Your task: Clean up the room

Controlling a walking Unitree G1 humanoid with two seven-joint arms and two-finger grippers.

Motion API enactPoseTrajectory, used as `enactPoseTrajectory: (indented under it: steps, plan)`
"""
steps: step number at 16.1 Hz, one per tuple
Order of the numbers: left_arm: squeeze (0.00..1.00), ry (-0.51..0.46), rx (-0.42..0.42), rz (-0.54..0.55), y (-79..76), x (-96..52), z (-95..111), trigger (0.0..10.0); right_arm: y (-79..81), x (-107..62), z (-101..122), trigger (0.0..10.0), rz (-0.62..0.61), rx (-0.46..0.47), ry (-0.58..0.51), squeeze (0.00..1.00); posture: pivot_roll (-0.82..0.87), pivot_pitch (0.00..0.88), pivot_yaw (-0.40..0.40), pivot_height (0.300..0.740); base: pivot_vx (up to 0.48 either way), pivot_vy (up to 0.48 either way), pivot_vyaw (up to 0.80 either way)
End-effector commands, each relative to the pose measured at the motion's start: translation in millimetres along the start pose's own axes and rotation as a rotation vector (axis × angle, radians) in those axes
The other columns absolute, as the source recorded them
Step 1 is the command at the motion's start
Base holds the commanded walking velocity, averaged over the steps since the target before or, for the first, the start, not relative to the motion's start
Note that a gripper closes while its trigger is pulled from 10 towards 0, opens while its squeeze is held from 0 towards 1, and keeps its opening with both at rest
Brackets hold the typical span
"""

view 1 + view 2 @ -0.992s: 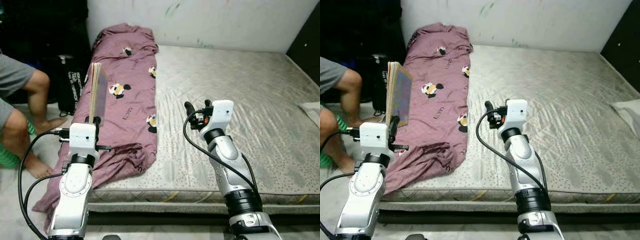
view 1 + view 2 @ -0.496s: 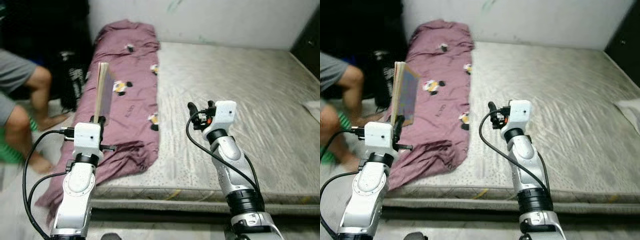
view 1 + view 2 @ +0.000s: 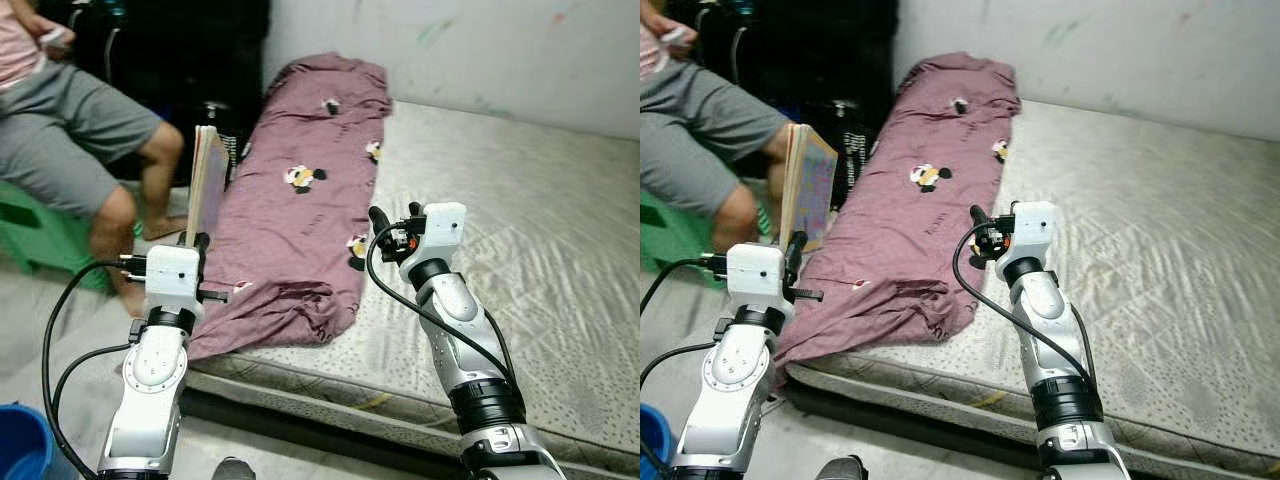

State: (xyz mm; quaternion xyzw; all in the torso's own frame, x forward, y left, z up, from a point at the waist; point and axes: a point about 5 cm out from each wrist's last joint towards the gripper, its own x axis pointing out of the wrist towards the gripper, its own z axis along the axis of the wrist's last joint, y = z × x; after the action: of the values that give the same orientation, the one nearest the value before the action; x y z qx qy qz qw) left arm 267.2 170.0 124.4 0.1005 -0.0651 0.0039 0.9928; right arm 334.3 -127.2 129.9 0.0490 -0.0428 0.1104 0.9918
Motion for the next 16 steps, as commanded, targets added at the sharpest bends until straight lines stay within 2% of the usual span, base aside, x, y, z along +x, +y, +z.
enactPoseTrajectory:
  steps: [1, 6, 8, 12, 16]
  plan:
    - [0.0, -0.053, -0.003, 0.005, 0.2, 2.6, 9.9, 10.0, -3.6, 1.7, 3.0, 10.0, -0.006, -0.01, -0.008, 0.0, 0.0, 0.0, -0.055, 0.74, 0.0, -0.289, 0.48]
    - [0.0, -0.057, -0.003, 0.008, 0.4, 3.3, 10.3, 10.0, -4.8, 2.3, 2.2, 10.0, -0.013, -0.008, -0.003, 0.0, 0.01, 0.0, -0.058, 0.74, 0.0, 0.0, 0.0]
    - [0.0, -0.061, -0.001, 0.002, -0.2, 3.3, 10.8, 10.0, -6.7, 2.7, 0.6, 10.0, -0.027, 0.017, 0.013, 0.0, 0.0, 0.0, -0.056, 0.74, 0.0, -0.259, -0.21]
    - [0.0, -0.062, -0.003, 0.001, -0.3, 3.6, 10.9, 10.0, -8.7, 3.2, 1.3, 10.0, -0.034, 0.016, 0.007, 0.0, 0.0, 0.0, -0.056, 0.74, 0.0, -0.279, -0.75]
    - [0.0, -0.063, -0.008, 0.0, -0.7, 3.7, 11.0, 10.0, -9.6, 3.5, 1.4, 10.0, -0.036, 0.011, 0.006, 0.0, 0.0, 0.0, -0.057, 0.74, 0.0, -0.359, 0.0]
